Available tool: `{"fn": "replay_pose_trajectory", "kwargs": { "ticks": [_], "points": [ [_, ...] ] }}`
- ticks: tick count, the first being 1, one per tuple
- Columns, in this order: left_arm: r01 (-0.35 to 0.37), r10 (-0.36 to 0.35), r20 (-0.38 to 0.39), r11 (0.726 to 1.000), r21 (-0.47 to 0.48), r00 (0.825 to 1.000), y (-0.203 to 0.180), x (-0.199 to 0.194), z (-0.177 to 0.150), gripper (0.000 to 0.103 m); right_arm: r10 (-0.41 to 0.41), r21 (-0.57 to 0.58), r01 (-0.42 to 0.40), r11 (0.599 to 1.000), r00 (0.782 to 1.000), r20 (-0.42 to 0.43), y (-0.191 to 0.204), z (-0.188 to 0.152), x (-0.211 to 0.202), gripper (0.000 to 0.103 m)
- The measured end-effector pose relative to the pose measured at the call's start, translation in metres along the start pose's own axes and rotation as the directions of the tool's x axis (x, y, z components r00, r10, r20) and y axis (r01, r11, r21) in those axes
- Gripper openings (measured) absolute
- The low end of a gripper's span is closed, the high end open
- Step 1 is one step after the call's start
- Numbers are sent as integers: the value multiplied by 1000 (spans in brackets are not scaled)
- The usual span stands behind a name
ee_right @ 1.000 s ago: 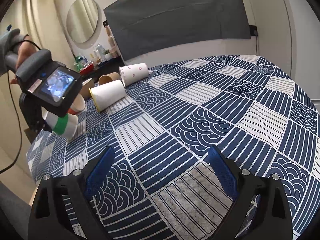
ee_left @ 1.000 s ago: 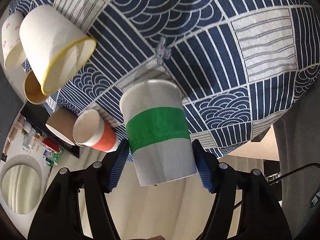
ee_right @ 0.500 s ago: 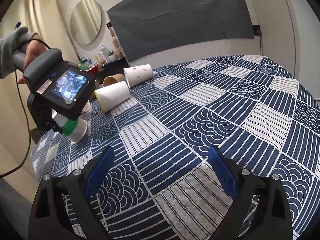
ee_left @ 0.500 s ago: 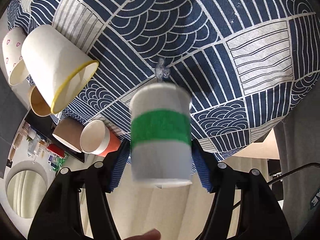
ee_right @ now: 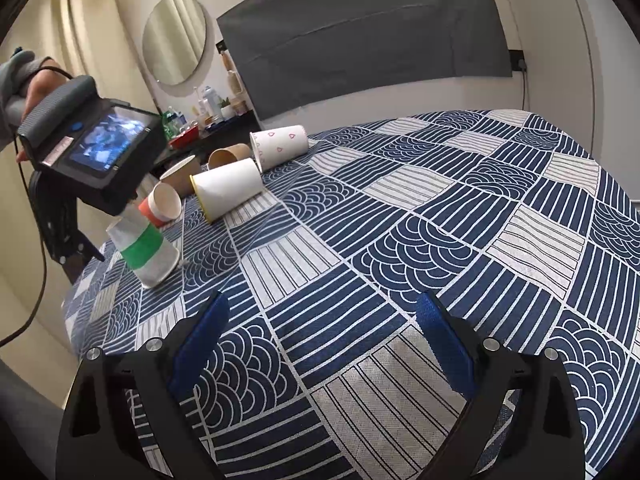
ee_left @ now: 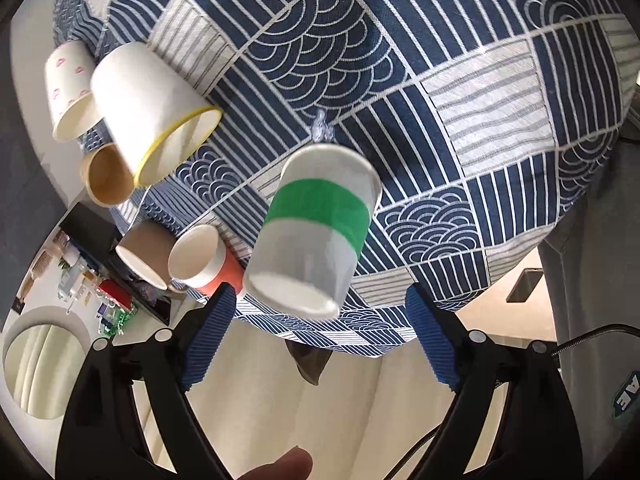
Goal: Flip cup upside down
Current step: 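Lift and rotate the left tool to turn the cup mouth-down, then lower the inverted cup onto the tablecloth with the left gripper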
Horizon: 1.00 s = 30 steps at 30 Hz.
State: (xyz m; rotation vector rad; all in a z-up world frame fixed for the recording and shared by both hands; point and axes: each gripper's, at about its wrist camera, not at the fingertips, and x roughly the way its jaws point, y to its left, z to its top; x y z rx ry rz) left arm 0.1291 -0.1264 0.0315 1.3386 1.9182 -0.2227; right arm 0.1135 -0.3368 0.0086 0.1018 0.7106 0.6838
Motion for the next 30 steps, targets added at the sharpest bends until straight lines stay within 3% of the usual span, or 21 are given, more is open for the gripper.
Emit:
{"fn": "replay_pose_trajectory", "kwargs": {
  "ticks": [4,11,18,26,30],
  "points": [
    [-25,27,34,998,-51,999,-4,-6,-21,88,-36,8,36,999,999,-25,0,0,5,90],
    [-79,91,70,983,-168,993,-13,-3,-73,94,-178,-45,177,983,984,-15,14,-2,2,92],
    [-30,93,175,943,-332,980,-26,6,-129,96,-169,-126,167,978,986,-9,51,2,-4,93],
    [69,115,346,877,-475,931,-48,44,-183,96,-153,-249,145,958,988,-11,103,6,2,94],
    [167,119,457,827,-537,882,-52,72,-200,96,-147,-318,140,938,989,2,134,9,5,94]
  ]
}}
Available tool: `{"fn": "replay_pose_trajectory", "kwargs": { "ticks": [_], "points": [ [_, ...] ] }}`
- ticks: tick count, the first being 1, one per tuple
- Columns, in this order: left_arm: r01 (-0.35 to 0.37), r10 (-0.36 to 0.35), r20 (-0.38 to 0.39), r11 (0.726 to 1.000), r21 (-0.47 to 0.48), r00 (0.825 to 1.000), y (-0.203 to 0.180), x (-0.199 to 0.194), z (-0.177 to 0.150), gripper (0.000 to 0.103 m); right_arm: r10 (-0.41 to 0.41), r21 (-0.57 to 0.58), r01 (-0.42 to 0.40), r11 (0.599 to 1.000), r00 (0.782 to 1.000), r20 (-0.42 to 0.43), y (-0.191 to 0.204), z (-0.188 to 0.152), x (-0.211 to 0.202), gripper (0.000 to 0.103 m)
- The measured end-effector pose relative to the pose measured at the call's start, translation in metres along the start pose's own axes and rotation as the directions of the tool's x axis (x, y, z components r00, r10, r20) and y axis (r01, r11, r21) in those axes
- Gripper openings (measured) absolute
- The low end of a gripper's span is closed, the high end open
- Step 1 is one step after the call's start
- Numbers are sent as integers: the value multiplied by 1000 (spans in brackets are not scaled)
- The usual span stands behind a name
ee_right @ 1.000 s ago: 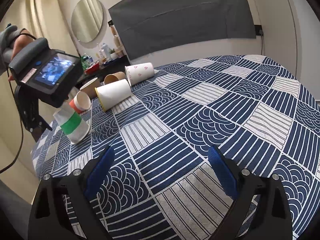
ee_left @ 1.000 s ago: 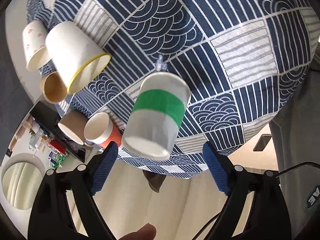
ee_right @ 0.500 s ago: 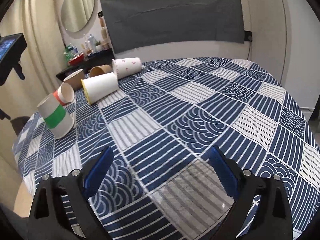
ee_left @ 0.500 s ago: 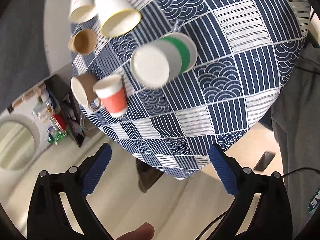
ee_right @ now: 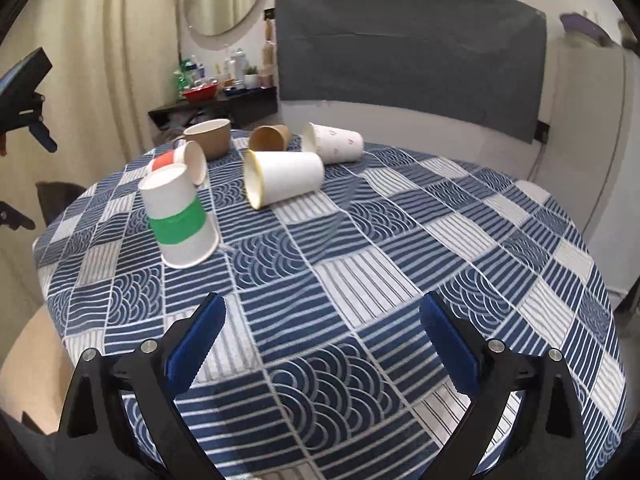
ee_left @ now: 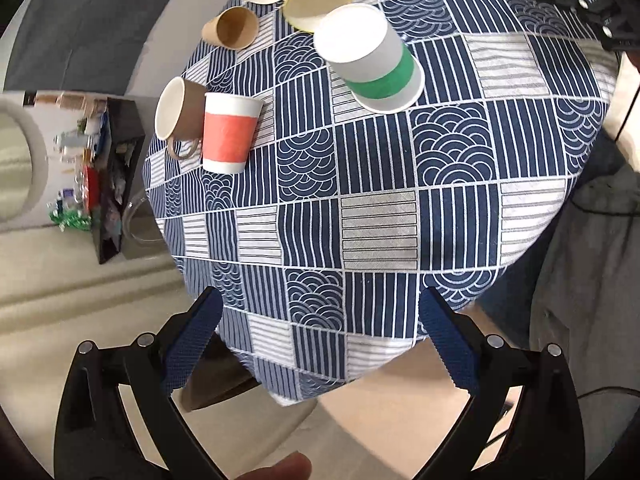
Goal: Flip cup upside down
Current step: 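Lower the inverted cup onto the tablecloth with the left gripper, then open the left gripper and withdraw from the cup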
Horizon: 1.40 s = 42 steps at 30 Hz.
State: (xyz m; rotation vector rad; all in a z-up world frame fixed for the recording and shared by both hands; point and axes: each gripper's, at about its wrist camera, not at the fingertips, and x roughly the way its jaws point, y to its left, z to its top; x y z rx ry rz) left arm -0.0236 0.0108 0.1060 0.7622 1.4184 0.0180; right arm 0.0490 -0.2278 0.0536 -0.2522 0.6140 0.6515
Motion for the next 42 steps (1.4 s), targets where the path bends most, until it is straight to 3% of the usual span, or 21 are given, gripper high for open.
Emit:
{"fn": "replay_pose_trajectory", "kwargs": {
  "ticks": [3,6,8,12,14,17,20,24,28,30,33,34,36,38,42],
  "points": [
    [36,-27,115,996,-78,993,2,11,-12,96,28,-30,-27,999,1000,14,15,6,0,94],
    [68,-19,268,982,-176,963,1,21,-16,96,50,-42,-49,998,999,15,28,9,4,94],
    [112,-23,367,968,-224,930,-1,27,-15,96,63,-43,-62,997,998,7,35,10,9,94],
    [226,-71,487,937,-268,871,-12,38,-8,96,61,-46,-62,997,998,-13,48,7,20,94],
    [245,-67,540,932,-266,839,-23,42,-4,96,53,-39,-54,998,998,-14,49,4,24,94],
    [258,-34,591,919,-299,806,-34,45,-1,96,50,-25,-51,998,998,-38,51,0,32,94],
    [331,-43,639,881,-339,768,-39,48,-2,96,59,-14,-60,998,998,-35,51,-2,37,94],
    [418,-15,695,808,-415,719,-42,54,-5,97,75,26,-74,997,997,-11,46,-6,40,94],
    [462,27,704,736,-494,710,-40,68,-3,97,77,73,-76,994,997,-4,38,-12,45,94],
    [466,50,692,704,-536,720,-36,78,0,97,75,85,-75,994,997,0,34,-14,45,94],
    [493,29,681,667,-559,732,-29,88,3,97,56,74,-57,996,998,10,33,-15,43,94],
    [509,32,694,655,-558,719,-27,88,0,97,46,64,-47,997,999,16,33,-15,42,94],
    [509,61,700,642,-573,711,-25,88,-5,97,33,45,-34,998,999,21,35,-15,41,94],
    [508,63,695,636,-581,716,-24,89,-6,97,46,38,-46,998,999,18,36,-16,42,94],
    [475,71,679,661,-581,731,-29,88,-3,97,61,31,-61,998,998,25,37,-16,42,94]
  ]
}}
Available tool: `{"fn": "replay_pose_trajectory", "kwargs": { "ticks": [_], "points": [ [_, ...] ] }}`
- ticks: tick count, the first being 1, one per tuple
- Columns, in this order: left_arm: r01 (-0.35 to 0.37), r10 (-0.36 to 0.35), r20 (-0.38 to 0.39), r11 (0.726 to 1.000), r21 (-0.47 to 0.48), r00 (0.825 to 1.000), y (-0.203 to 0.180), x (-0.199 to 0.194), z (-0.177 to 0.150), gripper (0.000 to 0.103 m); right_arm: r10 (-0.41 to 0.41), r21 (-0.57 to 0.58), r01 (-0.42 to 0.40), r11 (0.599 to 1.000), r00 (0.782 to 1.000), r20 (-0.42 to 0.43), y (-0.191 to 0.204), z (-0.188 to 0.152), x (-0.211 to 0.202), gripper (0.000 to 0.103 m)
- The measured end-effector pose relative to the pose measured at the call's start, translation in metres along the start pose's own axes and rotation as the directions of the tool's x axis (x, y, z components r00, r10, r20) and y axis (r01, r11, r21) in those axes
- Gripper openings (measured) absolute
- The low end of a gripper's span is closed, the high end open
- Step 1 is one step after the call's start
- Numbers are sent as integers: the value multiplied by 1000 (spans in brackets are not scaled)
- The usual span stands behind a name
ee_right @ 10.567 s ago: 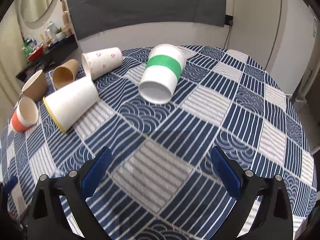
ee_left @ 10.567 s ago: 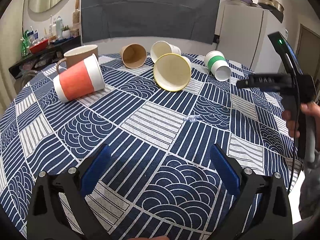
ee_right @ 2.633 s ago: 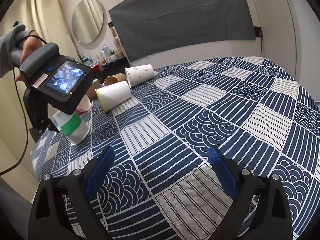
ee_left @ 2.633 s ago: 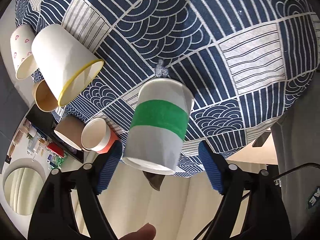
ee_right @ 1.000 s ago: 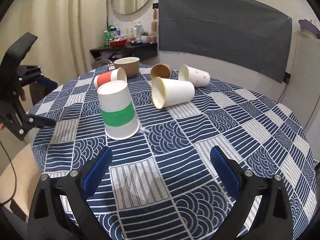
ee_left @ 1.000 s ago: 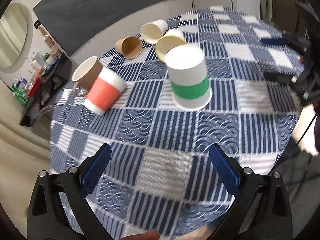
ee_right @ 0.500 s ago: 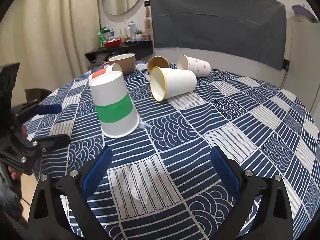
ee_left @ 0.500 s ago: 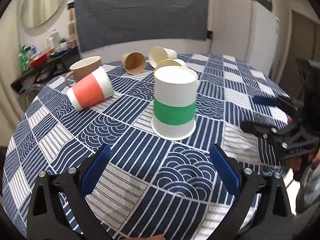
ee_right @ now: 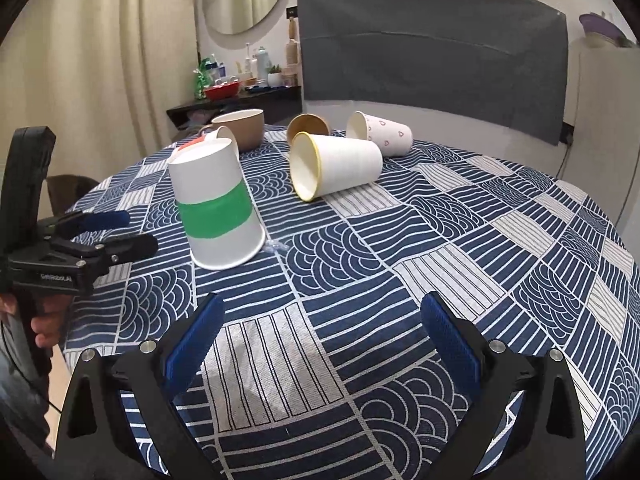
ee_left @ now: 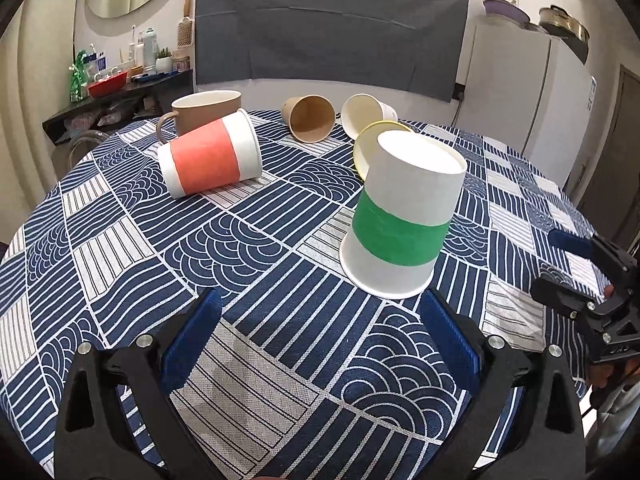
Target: Flip cup upside down
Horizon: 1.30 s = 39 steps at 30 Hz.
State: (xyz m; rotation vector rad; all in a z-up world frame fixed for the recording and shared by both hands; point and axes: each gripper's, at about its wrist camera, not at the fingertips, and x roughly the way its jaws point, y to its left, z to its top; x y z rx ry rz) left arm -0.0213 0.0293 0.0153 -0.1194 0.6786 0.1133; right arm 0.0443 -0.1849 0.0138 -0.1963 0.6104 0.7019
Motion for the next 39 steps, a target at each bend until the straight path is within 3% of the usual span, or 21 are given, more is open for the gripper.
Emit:
{"fn": "replay_pose_trajectory", "kwargs": {
  "ticks": [21,39],
  "points": [
    [-44,46,-15,990,132,999,-20,3,-4,97,43,36,-43,998,999,-1,-4,-2,0,94],
    [-25,27,-12,992,125,1000,-18,2,-4,97,44,34,-44,998,999,-6,-4,-2,1,94]
  ]
}}
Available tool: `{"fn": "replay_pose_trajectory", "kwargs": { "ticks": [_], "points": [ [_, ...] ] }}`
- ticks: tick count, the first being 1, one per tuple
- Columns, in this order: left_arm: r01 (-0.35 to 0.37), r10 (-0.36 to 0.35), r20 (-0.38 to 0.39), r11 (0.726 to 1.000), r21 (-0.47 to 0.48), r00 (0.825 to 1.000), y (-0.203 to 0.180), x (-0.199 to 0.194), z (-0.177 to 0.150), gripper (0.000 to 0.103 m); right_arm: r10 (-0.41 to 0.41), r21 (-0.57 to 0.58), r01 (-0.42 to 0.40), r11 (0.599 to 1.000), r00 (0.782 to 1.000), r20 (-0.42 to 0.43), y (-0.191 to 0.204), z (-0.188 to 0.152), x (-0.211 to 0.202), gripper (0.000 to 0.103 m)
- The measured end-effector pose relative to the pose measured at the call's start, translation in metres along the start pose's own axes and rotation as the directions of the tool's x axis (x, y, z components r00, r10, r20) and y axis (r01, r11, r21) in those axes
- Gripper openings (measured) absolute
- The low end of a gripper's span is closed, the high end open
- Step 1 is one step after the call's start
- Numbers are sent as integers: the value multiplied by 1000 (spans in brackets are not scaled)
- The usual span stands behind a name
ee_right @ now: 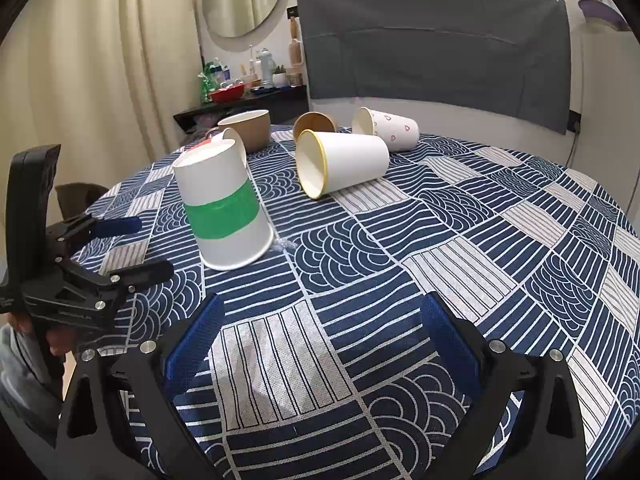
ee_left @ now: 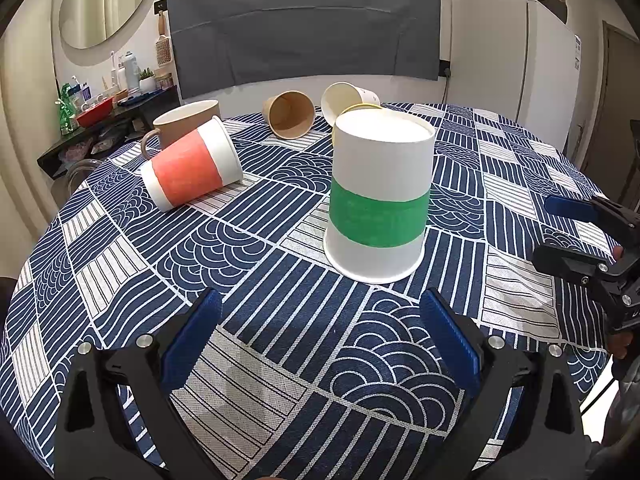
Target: Flip cup upside down
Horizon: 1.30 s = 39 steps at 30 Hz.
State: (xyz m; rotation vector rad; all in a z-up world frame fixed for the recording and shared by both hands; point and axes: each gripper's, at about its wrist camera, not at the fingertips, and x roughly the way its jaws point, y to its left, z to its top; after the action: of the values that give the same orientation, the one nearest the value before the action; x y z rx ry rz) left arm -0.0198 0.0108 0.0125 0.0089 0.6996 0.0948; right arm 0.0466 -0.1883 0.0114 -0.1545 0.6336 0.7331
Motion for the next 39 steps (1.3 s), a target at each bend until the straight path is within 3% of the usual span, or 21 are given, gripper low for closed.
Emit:
{"fn": "replay_pose_trajectory", "kwargs": {
  "ticks": [39],
  "points": [
    [14,-14,-18,1000,-6,1000,-1,3,0,97,4,-6,-4,1000,1000,-6,2,-1,1,94]
  ]
}}
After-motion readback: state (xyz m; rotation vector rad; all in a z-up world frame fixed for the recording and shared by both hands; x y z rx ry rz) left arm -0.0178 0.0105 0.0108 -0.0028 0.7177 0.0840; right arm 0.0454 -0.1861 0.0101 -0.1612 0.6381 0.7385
